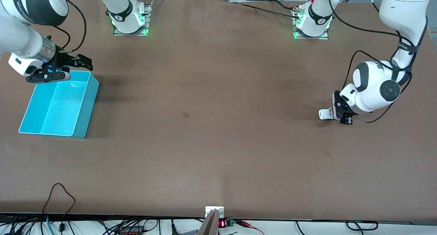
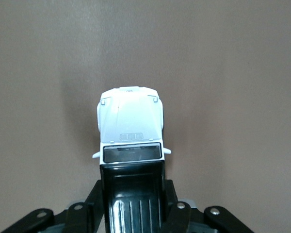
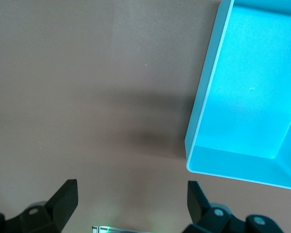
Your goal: Wind and store white jeep toy
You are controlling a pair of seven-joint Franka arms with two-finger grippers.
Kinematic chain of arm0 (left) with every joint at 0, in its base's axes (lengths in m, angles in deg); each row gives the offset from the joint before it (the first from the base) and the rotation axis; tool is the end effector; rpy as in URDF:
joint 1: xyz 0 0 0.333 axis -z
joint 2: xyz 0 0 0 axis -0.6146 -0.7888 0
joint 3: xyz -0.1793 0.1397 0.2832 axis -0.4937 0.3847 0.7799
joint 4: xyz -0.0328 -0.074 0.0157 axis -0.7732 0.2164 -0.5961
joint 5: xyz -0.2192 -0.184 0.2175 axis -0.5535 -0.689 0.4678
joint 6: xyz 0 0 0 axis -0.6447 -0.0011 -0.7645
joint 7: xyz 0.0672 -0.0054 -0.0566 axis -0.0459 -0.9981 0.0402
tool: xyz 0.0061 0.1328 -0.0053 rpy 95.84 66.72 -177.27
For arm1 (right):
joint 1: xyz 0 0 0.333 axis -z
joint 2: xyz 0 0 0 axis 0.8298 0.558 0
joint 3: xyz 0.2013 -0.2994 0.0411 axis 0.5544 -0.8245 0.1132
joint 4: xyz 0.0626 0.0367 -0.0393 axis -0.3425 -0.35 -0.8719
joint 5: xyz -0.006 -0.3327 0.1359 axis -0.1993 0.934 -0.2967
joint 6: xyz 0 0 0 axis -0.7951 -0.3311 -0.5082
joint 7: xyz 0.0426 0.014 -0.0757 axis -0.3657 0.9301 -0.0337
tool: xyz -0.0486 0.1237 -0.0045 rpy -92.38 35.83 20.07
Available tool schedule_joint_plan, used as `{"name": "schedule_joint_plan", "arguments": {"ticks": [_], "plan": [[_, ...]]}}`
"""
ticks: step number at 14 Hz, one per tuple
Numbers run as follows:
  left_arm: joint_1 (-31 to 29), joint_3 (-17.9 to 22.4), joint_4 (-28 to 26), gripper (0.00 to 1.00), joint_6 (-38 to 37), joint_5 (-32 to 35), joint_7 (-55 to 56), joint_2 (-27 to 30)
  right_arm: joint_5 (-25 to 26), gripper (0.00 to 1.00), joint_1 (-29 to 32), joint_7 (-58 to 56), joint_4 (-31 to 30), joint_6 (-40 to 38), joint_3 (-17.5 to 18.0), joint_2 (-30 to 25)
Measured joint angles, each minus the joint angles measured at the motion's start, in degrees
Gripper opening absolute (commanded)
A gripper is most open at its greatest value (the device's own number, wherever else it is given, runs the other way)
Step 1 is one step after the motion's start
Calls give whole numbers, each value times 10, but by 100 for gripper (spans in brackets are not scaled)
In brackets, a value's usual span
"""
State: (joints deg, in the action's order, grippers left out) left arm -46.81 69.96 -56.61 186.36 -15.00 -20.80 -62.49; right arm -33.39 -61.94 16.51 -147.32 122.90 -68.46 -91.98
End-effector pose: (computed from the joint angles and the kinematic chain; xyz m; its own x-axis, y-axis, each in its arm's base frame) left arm 0.5473 0.0638 0.2372 0.0140 -0.9999 -0.0002 -0.9961 -0.0140 0.0874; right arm 0.4439 -0.0126 0.4850 0.9794 0.1080 -0.1706 0.1037 -0.9940 -0.0337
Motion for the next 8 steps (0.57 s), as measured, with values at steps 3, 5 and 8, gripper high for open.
{"name": "schedule_joint_plan", "arguments": {"ticks": [3,5,8], "plan": [[-9,0,1,12,0,0,-3,-1,0,100,0,0,0,0,0,0],[-18,0,3,11,0,5,-4,-2,0,100,0,0,0,0,0,0],[-33,0,9,10,-1,21,-6,-6,0,100,0,0,0,0,0,0]]}}
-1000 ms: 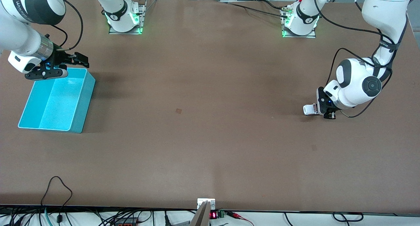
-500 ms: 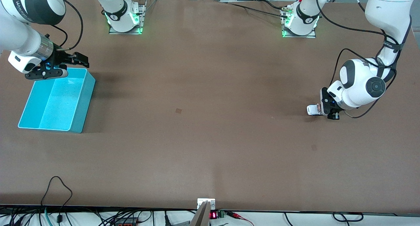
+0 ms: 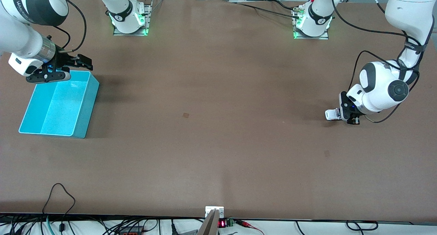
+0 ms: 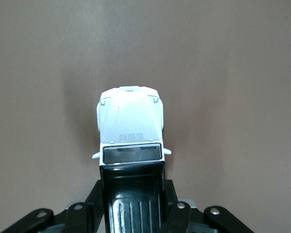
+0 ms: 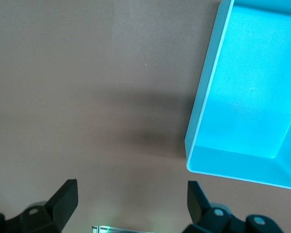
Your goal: Wind and store white jeep toy
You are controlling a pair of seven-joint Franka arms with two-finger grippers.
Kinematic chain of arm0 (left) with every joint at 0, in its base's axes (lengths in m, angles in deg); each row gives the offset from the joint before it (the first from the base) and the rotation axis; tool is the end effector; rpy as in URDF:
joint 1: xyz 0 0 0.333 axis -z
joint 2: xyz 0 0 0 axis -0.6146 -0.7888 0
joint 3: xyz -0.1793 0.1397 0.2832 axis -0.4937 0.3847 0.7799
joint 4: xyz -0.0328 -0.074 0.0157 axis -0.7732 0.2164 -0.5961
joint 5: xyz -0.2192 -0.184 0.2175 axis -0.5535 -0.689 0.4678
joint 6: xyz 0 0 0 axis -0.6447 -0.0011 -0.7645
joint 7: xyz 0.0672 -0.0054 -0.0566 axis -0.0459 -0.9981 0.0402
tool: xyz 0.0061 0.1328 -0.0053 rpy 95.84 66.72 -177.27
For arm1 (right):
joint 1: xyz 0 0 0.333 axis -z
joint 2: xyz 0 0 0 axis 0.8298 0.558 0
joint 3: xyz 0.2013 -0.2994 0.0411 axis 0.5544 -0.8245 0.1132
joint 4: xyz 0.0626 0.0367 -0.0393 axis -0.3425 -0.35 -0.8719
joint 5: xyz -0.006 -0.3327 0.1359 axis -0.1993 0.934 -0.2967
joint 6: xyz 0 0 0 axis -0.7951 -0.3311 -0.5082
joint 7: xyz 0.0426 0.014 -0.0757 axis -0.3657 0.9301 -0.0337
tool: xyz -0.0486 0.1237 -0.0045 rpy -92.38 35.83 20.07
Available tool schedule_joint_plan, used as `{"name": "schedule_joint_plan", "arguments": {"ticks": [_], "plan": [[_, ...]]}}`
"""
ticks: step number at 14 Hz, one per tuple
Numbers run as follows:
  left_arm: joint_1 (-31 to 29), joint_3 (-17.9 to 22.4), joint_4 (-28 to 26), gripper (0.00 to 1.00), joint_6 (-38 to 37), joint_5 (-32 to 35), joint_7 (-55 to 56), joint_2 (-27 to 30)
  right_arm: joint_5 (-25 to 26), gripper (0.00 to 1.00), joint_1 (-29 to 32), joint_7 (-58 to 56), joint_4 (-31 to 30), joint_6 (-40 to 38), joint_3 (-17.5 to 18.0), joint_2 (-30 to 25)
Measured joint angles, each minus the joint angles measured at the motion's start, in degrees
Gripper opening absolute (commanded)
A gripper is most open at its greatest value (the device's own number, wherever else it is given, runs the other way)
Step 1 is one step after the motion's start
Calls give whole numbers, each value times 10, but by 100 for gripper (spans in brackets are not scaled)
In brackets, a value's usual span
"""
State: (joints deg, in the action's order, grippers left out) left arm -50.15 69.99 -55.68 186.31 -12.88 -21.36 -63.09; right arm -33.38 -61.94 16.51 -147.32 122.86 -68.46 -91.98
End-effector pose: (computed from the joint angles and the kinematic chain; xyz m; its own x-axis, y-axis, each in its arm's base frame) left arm 0.5478 0.0972 0.2367 0.0319 -0.9993 -0.0192 -0.9959 -0.0334 0.0846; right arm 0.4438 -0.0126 0.4849 0.9793 0.1080 -0.1713 0.1038 -0.9940 -0.0336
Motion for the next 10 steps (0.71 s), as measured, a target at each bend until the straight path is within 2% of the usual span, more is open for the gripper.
{"name": "schedule_joint_plan", "arguments": {"ticks": [10], "plan": [[-39,0,15,10,-2,0,-19,-9,0,100,0,0,0,0,0,0]]}}
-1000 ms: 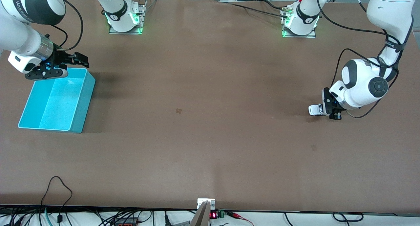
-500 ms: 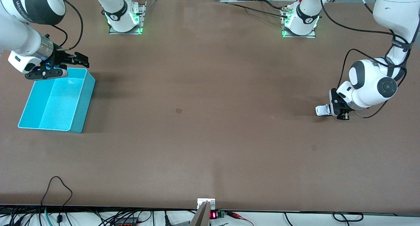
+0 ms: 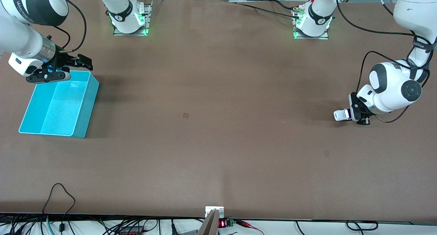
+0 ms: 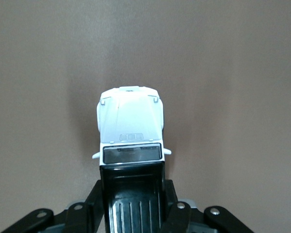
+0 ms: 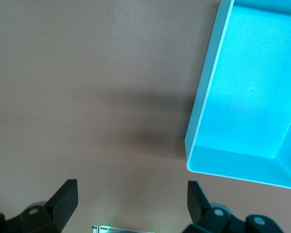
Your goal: Wind and store white jeep toy
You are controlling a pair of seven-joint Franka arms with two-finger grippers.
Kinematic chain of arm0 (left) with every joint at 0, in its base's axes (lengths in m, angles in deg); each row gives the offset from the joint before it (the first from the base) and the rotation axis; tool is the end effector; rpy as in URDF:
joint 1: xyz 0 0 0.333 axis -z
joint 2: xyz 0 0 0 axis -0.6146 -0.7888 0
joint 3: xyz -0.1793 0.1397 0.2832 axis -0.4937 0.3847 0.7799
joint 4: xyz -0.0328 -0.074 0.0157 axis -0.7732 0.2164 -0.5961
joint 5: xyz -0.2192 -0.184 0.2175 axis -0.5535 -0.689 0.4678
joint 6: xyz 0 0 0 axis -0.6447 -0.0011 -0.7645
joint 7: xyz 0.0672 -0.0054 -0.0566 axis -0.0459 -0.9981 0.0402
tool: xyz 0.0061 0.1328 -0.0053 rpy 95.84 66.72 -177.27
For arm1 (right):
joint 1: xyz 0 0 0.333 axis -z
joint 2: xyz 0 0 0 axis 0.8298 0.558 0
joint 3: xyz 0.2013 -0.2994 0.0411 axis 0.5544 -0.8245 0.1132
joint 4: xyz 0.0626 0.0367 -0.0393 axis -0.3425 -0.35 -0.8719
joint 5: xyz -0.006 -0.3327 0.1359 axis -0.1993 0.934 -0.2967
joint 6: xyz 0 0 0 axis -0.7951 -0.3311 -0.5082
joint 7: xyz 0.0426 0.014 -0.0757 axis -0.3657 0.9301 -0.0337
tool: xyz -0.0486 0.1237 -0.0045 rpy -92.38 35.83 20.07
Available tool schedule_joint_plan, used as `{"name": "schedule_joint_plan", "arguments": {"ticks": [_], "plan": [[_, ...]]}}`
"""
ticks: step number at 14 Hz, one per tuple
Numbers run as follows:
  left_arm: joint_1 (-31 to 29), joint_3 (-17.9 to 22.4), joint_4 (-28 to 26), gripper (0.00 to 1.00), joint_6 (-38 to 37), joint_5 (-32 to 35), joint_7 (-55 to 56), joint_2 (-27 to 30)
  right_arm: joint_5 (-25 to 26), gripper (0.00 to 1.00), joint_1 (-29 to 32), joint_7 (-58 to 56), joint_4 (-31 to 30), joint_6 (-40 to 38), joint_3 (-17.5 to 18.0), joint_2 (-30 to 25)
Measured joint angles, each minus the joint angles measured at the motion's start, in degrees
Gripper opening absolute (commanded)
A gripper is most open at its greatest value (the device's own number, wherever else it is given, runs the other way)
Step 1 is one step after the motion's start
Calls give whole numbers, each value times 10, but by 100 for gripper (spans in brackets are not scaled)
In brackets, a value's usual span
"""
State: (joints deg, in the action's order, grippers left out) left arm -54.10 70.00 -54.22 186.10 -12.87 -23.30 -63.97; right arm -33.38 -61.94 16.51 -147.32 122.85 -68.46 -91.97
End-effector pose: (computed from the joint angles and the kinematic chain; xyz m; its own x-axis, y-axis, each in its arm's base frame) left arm 0.5475 0.1369 0.2363 0.0677 -0.9976 -0.0173 -0.9945 -0.0688 0.0788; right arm 0.4438 -0.0126 0.4848 0.9792 0.1080 -0.1717 0.1037 -0.9940 -0.0336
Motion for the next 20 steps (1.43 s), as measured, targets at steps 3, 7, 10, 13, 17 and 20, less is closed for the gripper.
{"name": "schedule_joint_plan", "arguments": {"ticks": [3,7,10,13,17,20], "plan": [[-6,0,2,10,0,7,-5,-1,0,100,0,0,0,0,0,0],[-18,0,9,10,0,22,-8,-5,0,100,0,0,0,-3,0,0],[-26,0,12,10,0,24,-18,-8,0,100,0,0,0,-5,0,0],[-32,0,15,10,0,24,-26,-10,0,100,0,0,0,-5,0,1],[-41,0,21,11,-2,25,-37,-13,0,100,0,0,0,-5,0,1],[-44,0,24,83,-3,25,-44,-14,0,100,0,0,0,-6,0,1]]}}
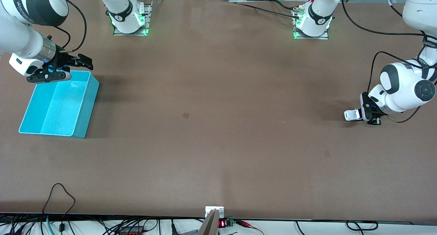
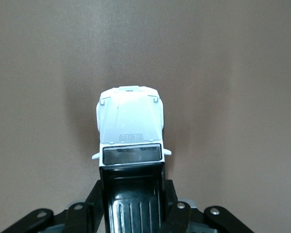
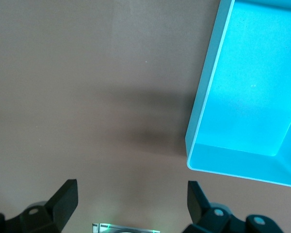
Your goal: Wind and store white jeep toy
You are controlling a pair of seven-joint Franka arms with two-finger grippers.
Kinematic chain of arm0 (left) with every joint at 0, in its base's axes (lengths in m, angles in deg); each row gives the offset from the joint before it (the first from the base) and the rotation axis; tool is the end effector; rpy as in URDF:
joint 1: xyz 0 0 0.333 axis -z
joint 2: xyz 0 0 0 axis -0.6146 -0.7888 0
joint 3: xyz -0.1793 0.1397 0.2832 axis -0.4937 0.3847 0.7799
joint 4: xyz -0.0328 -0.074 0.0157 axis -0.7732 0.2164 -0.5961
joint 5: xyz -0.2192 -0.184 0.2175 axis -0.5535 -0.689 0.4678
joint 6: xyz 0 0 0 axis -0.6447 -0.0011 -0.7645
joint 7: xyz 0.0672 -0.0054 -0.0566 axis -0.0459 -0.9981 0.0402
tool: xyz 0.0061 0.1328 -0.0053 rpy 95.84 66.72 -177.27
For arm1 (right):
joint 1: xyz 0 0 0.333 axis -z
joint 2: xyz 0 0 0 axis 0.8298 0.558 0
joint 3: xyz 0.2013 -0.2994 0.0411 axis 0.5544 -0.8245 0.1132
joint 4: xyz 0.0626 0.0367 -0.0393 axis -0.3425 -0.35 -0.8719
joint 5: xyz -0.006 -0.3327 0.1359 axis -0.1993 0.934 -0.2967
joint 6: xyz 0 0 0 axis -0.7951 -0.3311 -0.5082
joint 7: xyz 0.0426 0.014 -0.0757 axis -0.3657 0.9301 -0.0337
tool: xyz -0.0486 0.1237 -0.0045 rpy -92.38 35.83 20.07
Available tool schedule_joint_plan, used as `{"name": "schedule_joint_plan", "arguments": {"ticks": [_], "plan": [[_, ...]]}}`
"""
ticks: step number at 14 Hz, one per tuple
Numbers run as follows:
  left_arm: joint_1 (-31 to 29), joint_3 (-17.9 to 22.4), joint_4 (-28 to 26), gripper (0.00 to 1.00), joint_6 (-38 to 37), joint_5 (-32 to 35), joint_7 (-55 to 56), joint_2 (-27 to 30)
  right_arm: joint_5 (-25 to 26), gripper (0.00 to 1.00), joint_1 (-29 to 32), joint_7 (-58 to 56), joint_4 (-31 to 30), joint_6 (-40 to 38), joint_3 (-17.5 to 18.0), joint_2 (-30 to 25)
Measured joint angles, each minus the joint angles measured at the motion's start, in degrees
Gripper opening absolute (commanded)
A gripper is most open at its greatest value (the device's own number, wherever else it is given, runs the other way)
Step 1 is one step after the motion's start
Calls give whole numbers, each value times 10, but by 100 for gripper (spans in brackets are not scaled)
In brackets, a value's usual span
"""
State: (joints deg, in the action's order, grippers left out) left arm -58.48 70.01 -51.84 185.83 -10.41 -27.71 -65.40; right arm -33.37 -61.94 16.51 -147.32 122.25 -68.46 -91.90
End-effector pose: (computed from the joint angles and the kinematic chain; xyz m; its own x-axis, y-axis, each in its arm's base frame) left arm 0.5476 0.1831 0.2357 0.0326 -0.9988 -0.0367 -0.9966 -0.0352 0.0740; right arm 0.4424 -0.0125 0.4837 0.9771 0.1082 -0.1831 0.1035 -0.9940 -0.0347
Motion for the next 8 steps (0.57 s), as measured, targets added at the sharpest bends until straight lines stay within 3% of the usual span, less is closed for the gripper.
{"name": "schedule_joint_plan", "arguments": {"ticks": [1,4,8], "plan": [[0,0,1,100,0,0,0,0,0,100,0,0,0,-1,0,0],[0,-15,18,100,-14,0,-2,1,0,100,0,0,0,-1,0,0],[1,-61,61,100,-113,0,-2,43,0,100,0,0,0,-1,0,0]]}}
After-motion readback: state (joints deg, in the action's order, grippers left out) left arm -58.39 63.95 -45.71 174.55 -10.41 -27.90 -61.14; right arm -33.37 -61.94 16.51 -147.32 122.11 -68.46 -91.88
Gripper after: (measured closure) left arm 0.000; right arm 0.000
